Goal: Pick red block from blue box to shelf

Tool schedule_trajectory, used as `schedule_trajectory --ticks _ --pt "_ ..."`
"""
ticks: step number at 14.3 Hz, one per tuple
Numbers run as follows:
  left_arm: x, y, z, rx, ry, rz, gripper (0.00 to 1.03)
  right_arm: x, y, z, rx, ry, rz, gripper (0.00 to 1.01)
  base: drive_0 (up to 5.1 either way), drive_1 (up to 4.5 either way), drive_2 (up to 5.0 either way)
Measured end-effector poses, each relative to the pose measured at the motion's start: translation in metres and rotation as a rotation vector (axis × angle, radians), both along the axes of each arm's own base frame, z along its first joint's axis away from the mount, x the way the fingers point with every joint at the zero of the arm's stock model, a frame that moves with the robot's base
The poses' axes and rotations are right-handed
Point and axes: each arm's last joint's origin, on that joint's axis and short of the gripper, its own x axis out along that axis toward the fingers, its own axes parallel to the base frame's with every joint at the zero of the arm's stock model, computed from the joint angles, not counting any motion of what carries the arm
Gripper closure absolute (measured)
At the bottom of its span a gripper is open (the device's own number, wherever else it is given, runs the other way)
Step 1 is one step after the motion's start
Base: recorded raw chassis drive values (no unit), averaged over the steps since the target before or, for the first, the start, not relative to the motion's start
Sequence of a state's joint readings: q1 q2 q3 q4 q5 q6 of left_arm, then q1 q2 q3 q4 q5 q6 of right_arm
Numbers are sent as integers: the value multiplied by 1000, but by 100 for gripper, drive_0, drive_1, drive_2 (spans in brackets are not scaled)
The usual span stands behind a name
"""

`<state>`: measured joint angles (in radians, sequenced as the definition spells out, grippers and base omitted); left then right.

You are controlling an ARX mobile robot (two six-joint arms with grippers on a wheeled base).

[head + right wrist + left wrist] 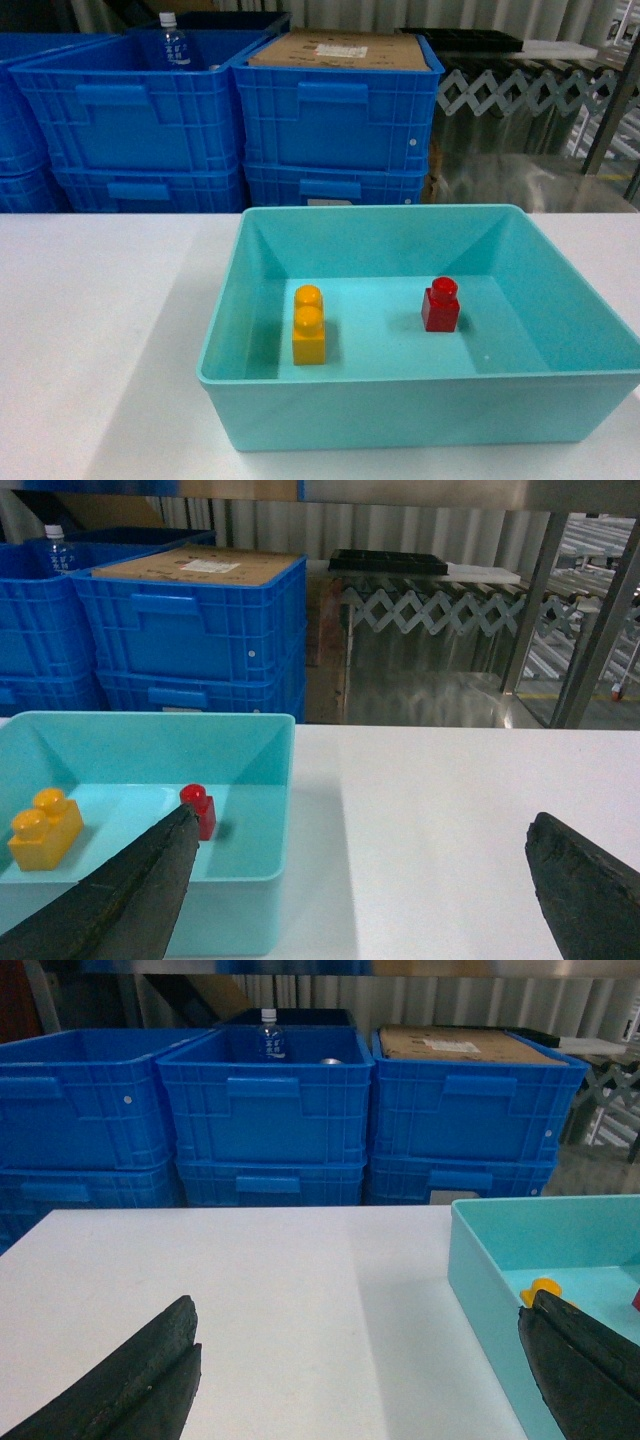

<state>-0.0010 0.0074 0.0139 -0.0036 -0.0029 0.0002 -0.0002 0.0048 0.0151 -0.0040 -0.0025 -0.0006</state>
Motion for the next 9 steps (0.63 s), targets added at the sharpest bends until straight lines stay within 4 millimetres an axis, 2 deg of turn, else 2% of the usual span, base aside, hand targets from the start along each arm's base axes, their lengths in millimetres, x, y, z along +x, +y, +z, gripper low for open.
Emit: schedule_trajectory --ticks 9 --pt "0 0 0 0 0 0 5 0 0 0 0 0 0 3 0 0 0"
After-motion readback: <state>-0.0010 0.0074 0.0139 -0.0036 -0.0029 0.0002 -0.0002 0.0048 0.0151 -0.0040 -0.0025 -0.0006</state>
